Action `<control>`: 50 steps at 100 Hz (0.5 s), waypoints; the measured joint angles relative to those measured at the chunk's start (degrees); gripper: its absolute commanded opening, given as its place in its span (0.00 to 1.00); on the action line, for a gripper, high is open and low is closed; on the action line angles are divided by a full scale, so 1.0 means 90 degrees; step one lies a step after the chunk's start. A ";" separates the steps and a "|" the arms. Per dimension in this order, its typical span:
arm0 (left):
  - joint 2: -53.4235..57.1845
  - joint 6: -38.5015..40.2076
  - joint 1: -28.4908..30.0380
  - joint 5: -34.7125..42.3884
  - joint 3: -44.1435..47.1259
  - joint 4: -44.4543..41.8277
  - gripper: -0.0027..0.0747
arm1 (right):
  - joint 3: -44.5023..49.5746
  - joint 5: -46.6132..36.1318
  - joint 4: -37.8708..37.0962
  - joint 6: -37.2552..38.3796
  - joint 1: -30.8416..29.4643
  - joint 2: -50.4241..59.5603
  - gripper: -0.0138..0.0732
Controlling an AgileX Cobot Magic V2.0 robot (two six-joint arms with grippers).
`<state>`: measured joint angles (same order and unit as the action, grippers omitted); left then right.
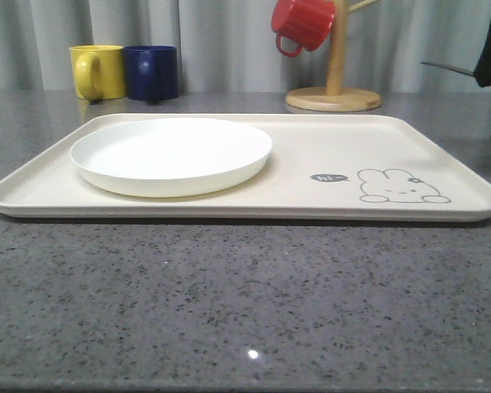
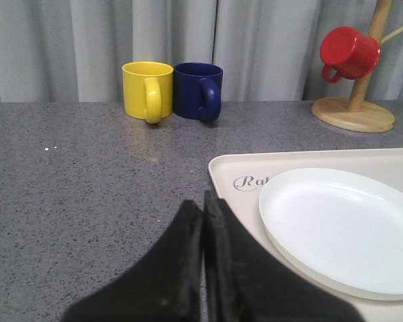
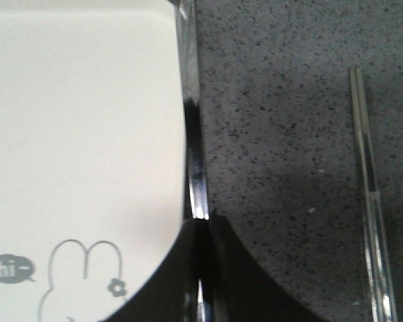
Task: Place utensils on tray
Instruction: 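Carry the fork onto the tray beside the plate and release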
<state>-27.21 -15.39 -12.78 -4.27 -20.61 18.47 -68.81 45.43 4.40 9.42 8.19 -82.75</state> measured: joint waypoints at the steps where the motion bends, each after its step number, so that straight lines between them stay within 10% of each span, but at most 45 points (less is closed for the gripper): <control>1: 0.0000 0.0000 0.0000 0.0000 0.0000 0.0000 0.01 | 0.0000 0.0000 0.0000 0.0026 0.0021 0.0003 0.10; 50: 0.0000 0.0000 0.0000 0.0000 0.0000 0.0000 0.01 | -0.0012 -0.0866 -0.0014 0.1694 0.1647 -0.0218 0.10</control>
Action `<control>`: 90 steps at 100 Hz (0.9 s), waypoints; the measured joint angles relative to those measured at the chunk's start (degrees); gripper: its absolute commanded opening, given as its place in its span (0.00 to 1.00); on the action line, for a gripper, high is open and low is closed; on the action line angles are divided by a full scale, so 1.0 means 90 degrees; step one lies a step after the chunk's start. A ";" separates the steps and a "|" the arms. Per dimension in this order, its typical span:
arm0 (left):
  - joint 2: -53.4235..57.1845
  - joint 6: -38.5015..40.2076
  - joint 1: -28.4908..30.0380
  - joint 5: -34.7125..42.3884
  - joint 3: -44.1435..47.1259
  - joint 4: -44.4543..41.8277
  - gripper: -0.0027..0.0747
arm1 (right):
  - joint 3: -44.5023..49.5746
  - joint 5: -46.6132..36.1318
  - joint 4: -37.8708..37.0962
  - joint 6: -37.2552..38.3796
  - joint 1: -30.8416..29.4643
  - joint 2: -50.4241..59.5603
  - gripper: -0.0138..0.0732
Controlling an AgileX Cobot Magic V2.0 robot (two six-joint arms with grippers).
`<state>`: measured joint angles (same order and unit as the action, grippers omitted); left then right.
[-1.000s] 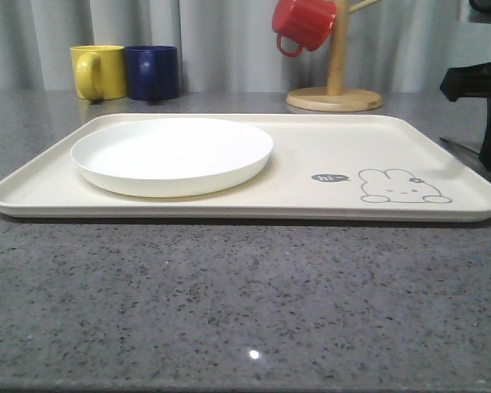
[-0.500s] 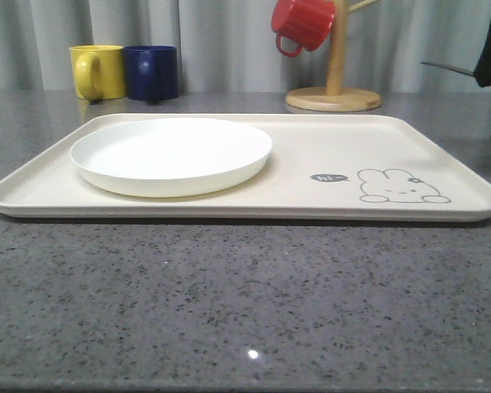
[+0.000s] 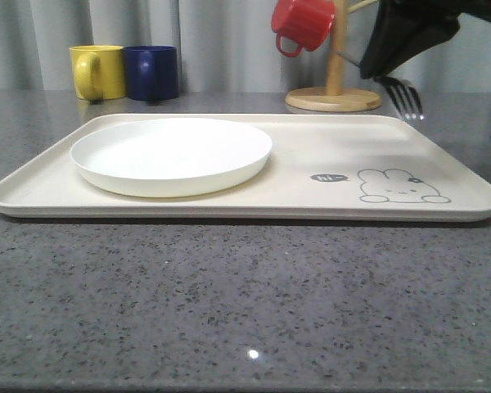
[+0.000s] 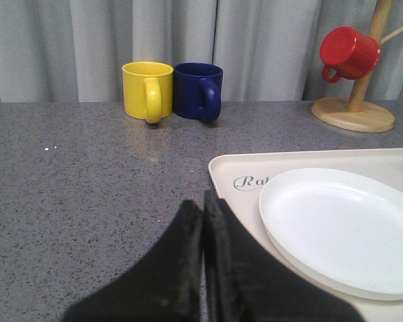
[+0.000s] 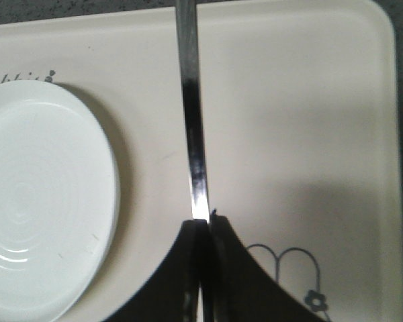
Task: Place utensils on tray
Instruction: 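Carry the fork onto the tray beside the plate and release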
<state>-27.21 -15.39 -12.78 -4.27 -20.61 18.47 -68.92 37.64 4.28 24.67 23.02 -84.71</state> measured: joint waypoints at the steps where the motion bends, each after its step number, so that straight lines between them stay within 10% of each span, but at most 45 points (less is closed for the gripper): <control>1: 0.0000 0.0000 0.0000 0.0000 0.0000 0.0000 0.01 | 0.0000 -0.0016 -0.0013 0.0028 0.0017 -0.0028 0.10; 90: 0.0000 0.0000 0.0000 0.0000 0.0000 0.0000 0.01 | 0.0060 -0.0949 -0.1102 0.2113 0.0962 -0.1242 0.10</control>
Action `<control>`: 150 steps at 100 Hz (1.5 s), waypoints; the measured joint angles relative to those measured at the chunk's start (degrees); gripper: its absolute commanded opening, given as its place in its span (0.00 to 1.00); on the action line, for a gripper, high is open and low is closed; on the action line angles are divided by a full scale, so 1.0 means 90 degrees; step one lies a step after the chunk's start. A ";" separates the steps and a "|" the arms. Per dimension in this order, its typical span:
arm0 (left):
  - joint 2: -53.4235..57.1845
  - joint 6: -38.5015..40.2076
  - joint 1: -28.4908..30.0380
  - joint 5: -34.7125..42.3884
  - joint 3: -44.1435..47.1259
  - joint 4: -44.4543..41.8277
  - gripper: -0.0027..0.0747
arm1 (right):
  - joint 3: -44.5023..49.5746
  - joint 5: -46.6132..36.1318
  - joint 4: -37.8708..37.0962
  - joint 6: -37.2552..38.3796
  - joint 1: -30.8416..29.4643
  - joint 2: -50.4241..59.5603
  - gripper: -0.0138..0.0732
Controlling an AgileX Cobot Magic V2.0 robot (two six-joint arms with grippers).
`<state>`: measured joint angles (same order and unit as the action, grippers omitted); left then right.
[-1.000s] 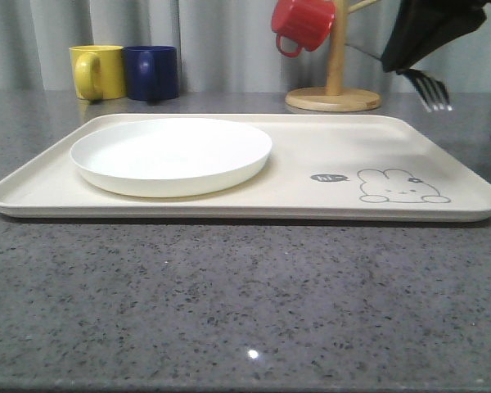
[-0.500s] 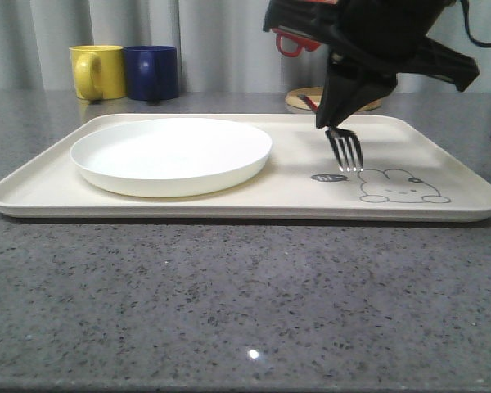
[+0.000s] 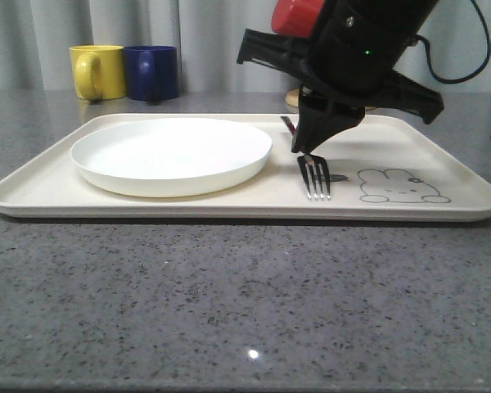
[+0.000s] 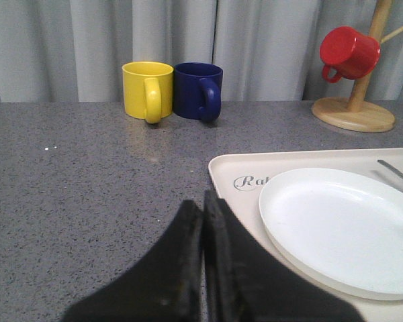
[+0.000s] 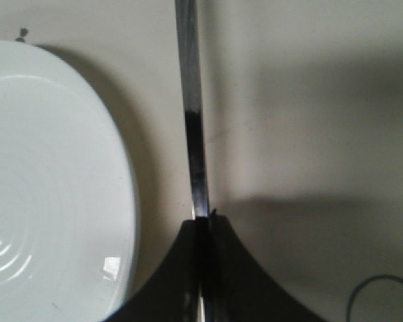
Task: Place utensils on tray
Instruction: 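Carry the fork onto the tray beside the plate and release, then move the right gripper back to the steel chopsticks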
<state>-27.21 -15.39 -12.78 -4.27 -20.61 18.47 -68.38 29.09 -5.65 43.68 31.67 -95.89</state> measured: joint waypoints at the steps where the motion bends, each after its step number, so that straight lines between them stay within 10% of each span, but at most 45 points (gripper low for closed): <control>1: 0.0000 0.0000 0.0000 0.0000 0.0000 0.0000 0.01 | 0.0000 0.0000 0.0000 0.0000 0.0000 -0.0010 0.10; 35: 0.0000 0.0000 0.0000 0.0000 0.0000 0.0000 0.01 | 0.0000 -0.0041 0.0000 0.0015 0.0000 -0.0092 0.12; 73: 0.0000 0.0000 0.0000 0.0000 0.0000 0.0000 0.01 | 0.0000 -0.0017 0.0000 0.0015 0.0004 -0.0096 0.53; 150: 0.0000 0.0000 0.0000 0.0000 0.0000 0.0000 0.01 | 0.0000 0.1552 -0.0924 -0.0975 -0.0840 0.1499 0.54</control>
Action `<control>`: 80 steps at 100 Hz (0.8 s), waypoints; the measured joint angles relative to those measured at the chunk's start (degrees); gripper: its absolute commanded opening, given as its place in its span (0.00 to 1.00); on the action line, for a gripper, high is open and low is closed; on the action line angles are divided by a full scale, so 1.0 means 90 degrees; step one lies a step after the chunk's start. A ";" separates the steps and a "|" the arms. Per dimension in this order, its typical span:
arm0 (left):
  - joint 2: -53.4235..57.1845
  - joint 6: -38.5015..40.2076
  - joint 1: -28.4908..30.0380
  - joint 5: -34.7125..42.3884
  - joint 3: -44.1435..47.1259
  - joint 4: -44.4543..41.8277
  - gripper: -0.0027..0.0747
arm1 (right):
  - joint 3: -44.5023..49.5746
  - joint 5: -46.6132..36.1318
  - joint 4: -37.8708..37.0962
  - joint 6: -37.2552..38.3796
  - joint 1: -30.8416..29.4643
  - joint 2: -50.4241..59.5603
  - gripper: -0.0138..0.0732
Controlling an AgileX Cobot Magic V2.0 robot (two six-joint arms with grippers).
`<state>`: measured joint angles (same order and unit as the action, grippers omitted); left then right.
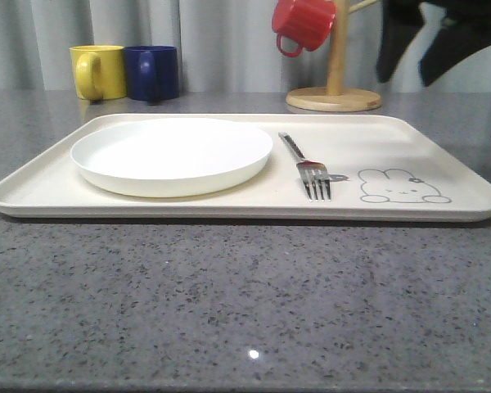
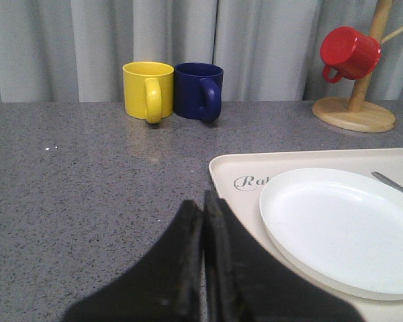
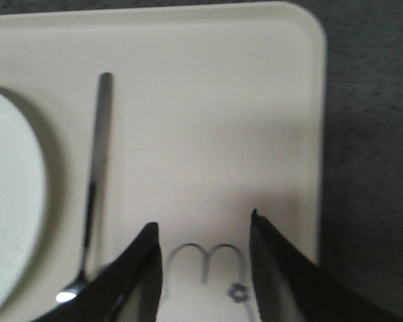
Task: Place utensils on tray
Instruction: 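Move the right gripper back to the steel chopsticks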
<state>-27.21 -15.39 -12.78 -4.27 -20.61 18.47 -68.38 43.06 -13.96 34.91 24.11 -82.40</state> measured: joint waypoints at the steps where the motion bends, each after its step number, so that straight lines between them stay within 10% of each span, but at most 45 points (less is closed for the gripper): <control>1: 0.0000 0.0000 0.0000 0.0000 0.0000 0.0000 0.01 | 0.0000 0.0063 -0.0012 -0.0041 -0.0034 0.0035 0.54; 80: 0.0000 0.0000 0.0000 0.0000 0.0000 0.0000 0.01 | 0.0000 0.0721 0.2255 -0.4195 -0.3521 -0.0153 0.54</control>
<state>-27.21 -15.39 -12.78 -4.27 -20.61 18.47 -68.38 49.55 6.34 -2.85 -7.58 -83.78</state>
